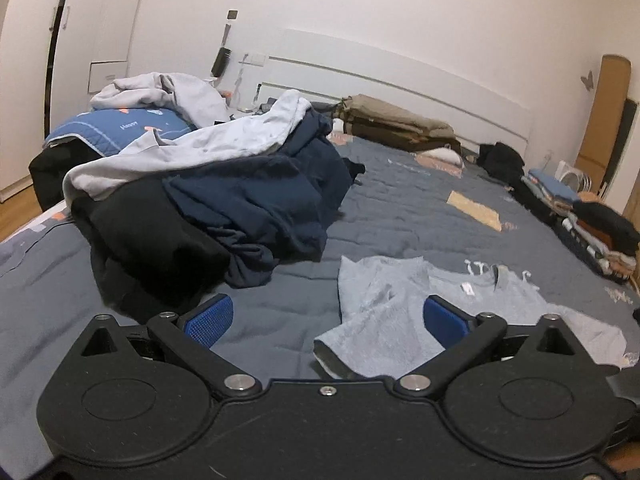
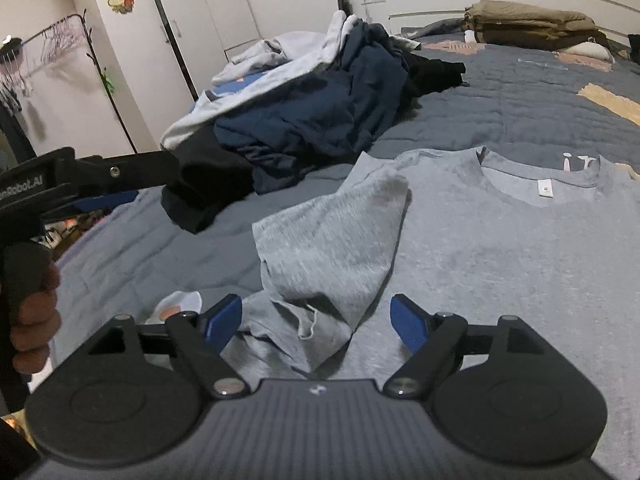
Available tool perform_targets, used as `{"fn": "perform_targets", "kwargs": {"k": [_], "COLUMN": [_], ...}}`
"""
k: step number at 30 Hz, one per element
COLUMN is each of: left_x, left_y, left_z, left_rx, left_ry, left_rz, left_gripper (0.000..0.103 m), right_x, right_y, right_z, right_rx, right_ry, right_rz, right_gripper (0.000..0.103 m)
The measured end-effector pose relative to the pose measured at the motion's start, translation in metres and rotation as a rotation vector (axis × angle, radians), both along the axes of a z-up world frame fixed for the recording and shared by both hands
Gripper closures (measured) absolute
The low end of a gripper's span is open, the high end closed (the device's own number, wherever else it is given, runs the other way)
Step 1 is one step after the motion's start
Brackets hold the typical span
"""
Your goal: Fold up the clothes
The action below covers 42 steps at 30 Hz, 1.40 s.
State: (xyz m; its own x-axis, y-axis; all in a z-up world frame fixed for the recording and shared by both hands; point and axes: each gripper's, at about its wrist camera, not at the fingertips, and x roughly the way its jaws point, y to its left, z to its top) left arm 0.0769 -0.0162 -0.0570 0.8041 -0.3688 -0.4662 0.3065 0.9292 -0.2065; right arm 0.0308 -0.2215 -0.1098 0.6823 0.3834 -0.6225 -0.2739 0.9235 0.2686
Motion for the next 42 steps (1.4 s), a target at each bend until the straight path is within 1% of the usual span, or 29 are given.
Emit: {"fn": "perform_targets", "kwargs": {"k": [5,8,10,12,13,14,15,16,17,18,20,23,27,28,30,32,34,36,38,40,41,42], "left_x": [0.000,0.002,0.005,0.006,0.006,0.006,0.007,0.007,0.007,0.007,0.008,0.008,0.009,0.010,0.010,0.011,0.011,0.011,0.011,0.011,0.012,0.013], "left_y": [0.000,0.004,0.007,0.009,0.010,0.010,0.010,0.010,0.010,0.010,0.010,0.011,0.011,0.011,0.008,0.006,0.004,0.002,0.002,0.003,0.003,0.004], "left_z": [-0.002,-0.005,-0.007,-0.008,-0.008,-0.009,-0.009,-0.009,-0.009,-0.009,-0.009,-0.009,-0.009,-0.010,-0.012,-0.013,-0.014,-0.015,-0.015,-0.016,-0.016,-0.016], "left_rx": [0.001,-0.033,-0.055,-0.066,-0.069,-0.072,-0.074,-0.077,-0.079,-0.081,-0.084,-0.089,-0.095,-0.097,-0.102,-0.099,-0.094,-0.088,-0.087,-0.091,-0.092,-0.094], "left_ry": [0.017,0.048,0.067,0.075,0.077,0.078,0.080,0.081,0.083,0.084,0.086,0.089,0.093,0.097,0.111,0.118,0.120,0.122,0.124,0.128,0.130,0.131], "left_rz": [-0.003,0.003,0.015,0.020,0.022,0.024,0.026,0.028,0.029,0.031,0.036,0.044,0.054,0.055,0.059,0.055,0.051,0.046,0.045,0.048,0.050,0.051], "left_gripper": [0.015,0.023,0.023,0.026,0.026,0.026,0.026,0.026,0.026,0.026,0.026,0.026,0.024,0.024,0.024,0.024,0.024,0.024,0.023,0.023,0.023,0.023], "right_x": [0.002,0.004,0.004,0.004,0.004,0.004,0.005,0.005,0.005,0.005,0.004,0.000,-0.006,-0.007,-0.008,-0.006,-0.007,-0.008,-0.010,-0.012,-0.013,-0.015], "right_y": [0.010,0.015,0.016,0.016,0.016,0.016,0.017,0.017,0.017,0.016,0.013,0.004,-0.014,-0.018,-0.026,-0.029,-0.028,-0.028,-0.029,-0.030,-0.029,-0.029], "right_z": [-0.010,-0.016,-0.018,-0.018,-0.019,-0.019,-0.019,-0.020,-0.021,-0.021,-0.020,-0.012,0.002,0.004,0.000,-0.010,-0.021,-0.025,-0.018,-0.004,0.003,0.009], "right_rx": [-0.039,-0.085,-0.098,-0.093,-0.090,-0.087,-0.086,-0.087,-0.088,-0.086,-0.069,-0.014,0.097,0.122,0.159,0.154,0.108,0.074,0.070,0.047,0.038,0.025], "right_ry": [0.019,0.016,0.016,0.017,0.017,0.017,0.018,0.022,0.025,0.028,0.020,-0.004,-0.012,-0.008,0.030,0.111,0.166,0.177,0.158,0.112,0.085,0.058], "right_rz": [0.013,-0.002,-0.012,-0.009,-0.008,-0.006,-0.005,-0.002,-0.002,-0.009,-0.027,-0.056,-0.113,-0.131,-0.174,-0.174,-0.170,-0.175,-0.167,-0.147,-0.134,-0.121], "right_gripper": [0.023,0.026,0.030,0.042,0.046,0.054,0.064,0.069,0.081,0.089,0.095,0.097,0.097,0.097,0.097,0.096,0.093,0.092,0.092,0.091,0.089,0.084]}}
